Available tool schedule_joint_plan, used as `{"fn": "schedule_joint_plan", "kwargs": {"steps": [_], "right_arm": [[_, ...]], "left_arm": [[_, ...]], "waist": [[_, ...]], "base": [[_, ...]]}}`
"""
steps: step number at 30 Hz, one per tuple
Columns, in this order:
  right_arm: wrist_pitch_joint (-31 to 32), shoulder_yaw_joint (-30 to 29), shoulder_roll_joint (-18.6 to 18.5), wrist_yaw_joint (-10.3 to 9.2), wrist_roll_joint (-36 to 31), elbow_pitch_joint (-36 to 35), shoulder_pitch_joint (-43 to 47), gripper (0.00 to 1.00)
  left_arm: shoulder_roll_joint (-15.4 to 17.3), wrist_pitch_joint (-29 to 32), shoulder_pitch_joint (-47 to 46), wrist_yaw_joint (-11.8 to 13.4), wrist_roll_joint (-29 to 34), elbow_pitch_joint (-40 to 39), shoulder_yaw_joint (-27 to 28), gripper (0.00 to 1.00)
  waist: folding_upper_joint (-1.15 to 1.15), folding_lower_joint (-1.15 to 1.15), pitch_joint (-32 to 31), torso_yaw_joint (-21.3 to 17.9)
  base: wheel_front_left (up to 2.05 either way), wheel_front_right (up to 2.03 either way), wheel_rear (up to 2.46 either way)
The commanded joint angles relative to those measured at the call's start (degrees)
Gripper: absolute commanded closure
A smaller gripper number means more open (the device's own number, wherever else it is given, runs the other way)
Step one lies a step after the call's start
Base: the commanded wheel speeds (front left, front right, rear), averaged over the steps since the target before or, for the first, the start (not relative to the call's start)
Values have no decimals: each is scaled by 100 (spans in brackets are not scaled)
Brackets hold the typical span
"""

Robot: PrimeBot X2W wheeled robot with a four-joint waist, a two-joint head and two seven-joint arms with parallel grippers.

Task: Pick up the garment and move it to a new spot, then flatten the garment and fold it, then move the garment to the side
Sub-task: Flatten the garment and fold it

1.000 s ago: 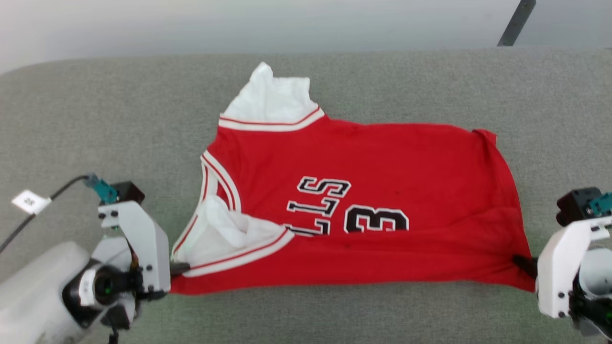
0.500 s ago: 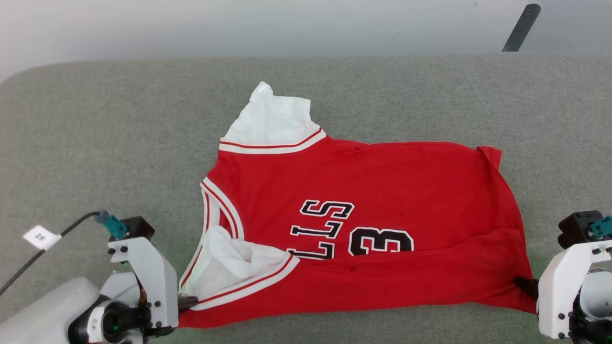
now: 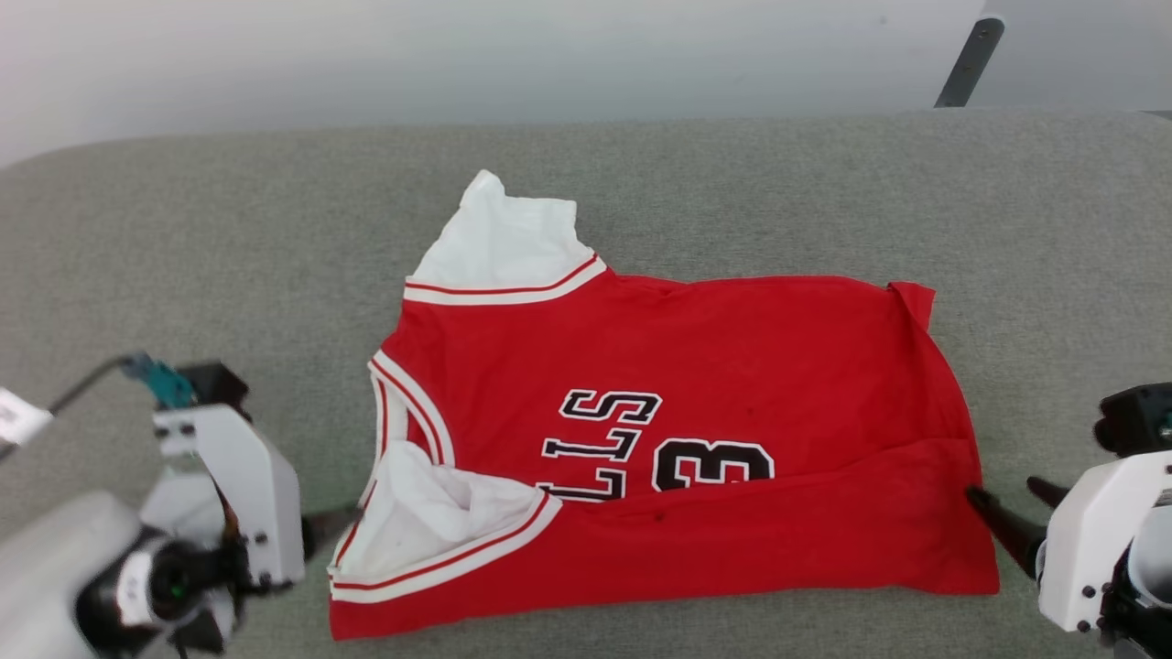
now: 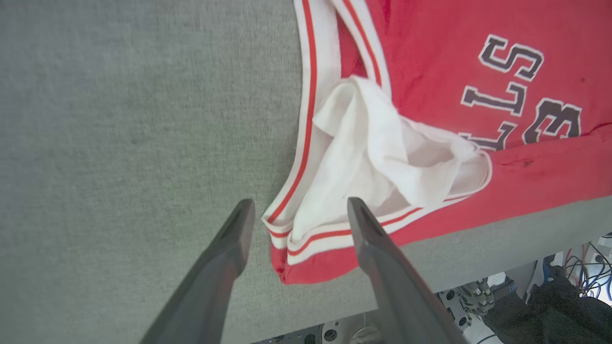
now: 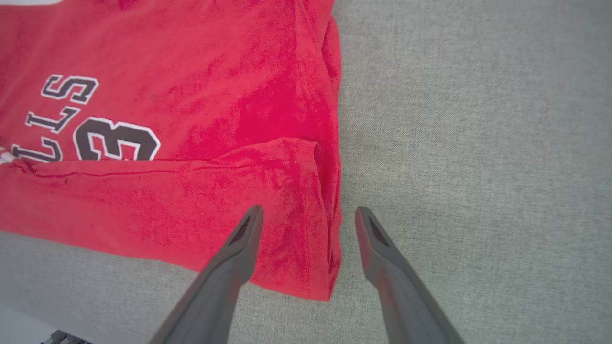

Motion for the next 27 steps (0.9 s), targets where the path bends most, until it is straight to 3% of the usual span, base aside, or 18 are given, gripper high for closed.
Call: {"fn": "schedule_joint_plan", "kwargs": {"steps": [1, 9, 20, 27], "right_arm": [[-118, -41, 17, -6, -14, -56, 61, 0], [-1489, 41, 118, -5, -231, -535, -139, 0], [-3983, 210, 261, -5, -918, -827, -519, 0], [-4755, 114, 484, -5, -1036, -875, -568, 0]], "left_arm": [[36, -25, -120, -9, 55, -45, 60, 0], [111, -334, -954, -330, 639, 11, 378, 0], [-390, -868, -2099, -1078, 1406, 1106, 531, 0], [-697, -795, -2711, -1486, 1682, 1889, 452, 0]], "waist": [[0, 0, 2, -27], [0, 0, 163, -303], [0, 0, 671, -943], [0, 0, 1062, -1263]], "base": [[0, 0, 0], [0, 0, 0], [0, 0, 0], [0, 0, 0]]}}
